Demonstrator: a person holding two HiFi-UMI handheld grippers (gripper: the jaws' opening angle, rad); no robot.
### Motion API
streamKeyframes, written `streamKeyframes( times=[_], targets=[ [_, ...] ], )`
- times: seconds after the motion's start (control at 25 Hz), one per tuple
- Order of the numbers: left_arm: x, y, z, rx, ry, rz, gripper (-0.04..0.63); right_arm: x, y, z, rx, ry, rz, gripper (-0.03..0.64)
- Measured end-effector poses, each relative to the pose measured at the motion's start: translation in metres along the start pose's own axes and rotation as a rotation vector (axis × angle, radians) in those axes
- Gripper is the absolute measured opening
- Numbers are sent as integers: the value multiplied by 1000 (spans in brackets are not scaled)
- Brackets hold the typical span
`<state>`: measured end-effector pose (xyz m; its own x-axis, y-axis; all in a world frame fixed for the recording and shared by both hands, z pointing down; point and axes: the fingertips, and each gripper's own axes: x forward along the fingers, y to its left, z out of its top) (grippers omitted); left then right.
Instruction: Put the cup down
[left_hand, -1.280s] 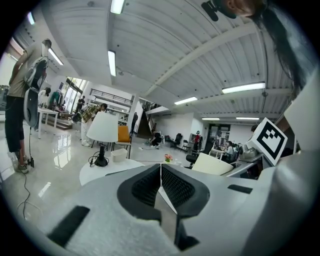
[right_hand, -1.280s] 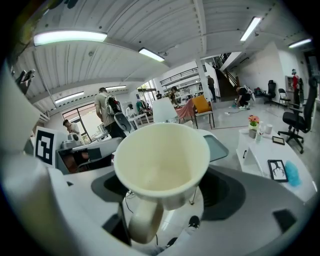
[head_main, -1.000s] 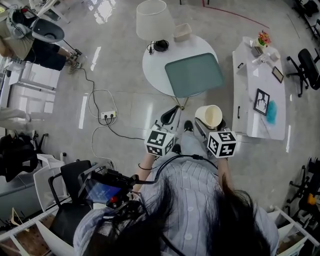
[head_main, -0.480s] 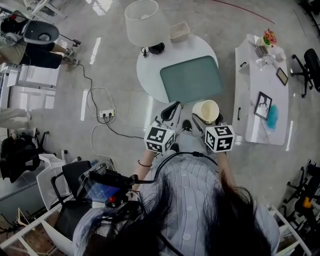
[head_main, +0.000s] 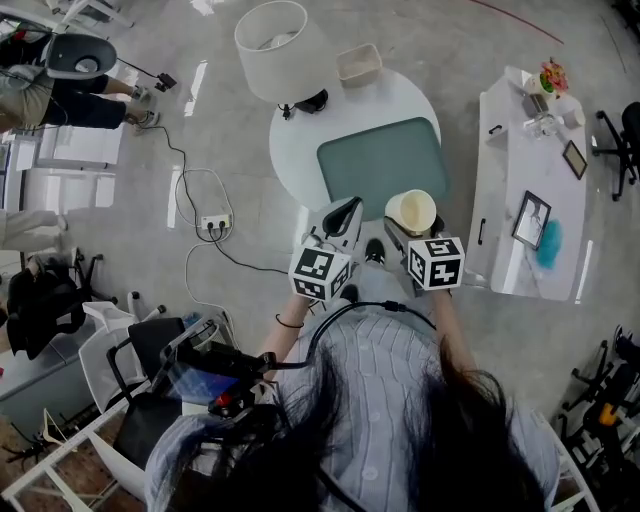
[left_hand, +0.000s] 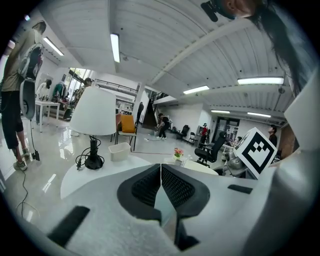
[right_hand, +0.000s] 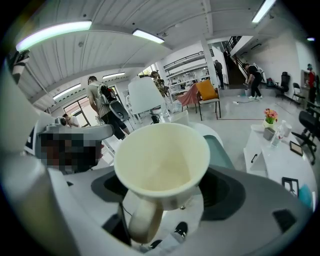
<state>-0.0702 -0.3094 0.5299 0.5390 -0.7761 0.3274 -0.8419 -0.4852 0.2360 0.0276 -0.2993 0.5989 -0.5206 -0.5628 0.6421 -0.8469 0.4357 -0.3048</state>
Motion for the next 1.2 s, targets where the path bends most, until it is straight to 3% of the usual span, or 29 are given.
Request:
streamKeyframes(
  times=[0.52, 1.2],
  targets=[
    [44, 40, 9, 0, 17, 71, 18, 81, -39, 15, -127, 77, 22, 396],
    [53, 43, -1, -18, 47, 89, 18, 167, -71, 21, -249, 154, -17, 396]
  ],
)
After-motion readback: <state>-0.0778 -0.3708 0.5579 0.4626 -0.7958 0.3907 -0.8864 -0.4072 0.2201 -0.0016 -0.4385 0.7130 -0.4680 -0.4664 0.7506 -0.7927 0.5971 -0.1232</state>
